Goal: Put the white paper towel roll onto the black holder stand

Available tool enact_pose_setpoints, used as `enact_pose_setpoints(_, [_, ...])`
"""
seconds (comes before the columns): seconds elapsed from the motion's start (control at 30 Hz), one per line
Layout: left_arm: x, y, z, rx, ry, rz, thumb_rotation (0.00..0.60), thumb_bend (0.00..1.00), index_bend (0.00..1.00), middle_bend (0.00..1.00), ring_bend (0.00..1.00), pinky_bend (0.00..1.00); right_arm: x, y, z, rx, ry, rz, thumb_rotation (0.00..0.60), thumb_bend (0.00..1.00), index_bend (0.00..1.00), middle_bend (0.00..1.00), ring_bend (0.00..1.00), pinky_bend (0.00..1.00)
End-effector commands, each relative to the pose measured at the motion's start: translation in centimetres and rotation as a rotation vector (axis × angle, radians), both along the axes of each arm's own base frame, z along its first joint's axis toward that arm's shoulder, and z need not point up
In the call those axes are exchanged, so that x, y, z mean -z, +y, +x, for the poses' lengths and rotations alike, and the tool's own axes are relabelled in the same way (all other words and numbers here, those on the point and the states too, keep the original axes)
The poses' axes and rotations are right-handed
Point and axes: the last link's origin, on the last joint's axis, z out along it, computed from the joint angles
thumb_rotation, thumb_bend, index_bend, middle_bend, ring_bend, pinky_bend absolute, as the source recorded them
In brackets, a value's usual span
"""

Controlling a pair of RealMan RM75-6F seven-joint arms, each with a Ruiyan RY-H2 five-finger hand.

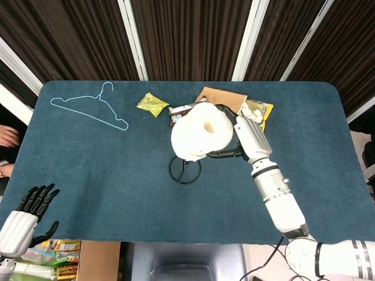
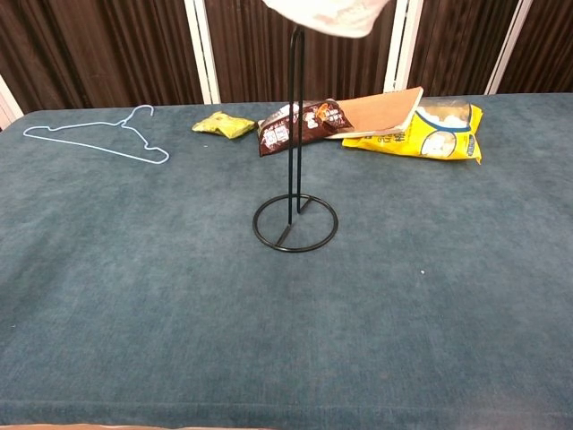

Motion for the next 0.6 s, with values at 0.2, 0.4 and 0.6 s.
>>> enact_pose_setpoints(0.2, [0.0,0.0,-0.1,-0.001,0.003,0.005,0.6,0.39,0.0,0.0,0.0,0.08,0.9,0.0,0.3,0.013,0.033,0.018,0.6,0.36,0.92,0.69,0.59,0.58])
enact_pose_setpoints(0.4, [0.2,0.1,-0.2,0.002,0.009,-0.003,0.6,0.39,0.0,0.0,0.0,0.08,1.8,-0.2,0.7,0.019,0.045,0.043,0.6,0.36,0.92,0.69,0.59,0.57])
enact_pose_setpoints(0.6, [0.2,0.1,-0.3,0.0,0.008,-0.001,0.6,0.39,0.0,0.0,0.0,0.08,2.8,-0.5,1.0,0.034,0.111,0.045,0.6,0.36,0.92,0.69,0.59,0.57])
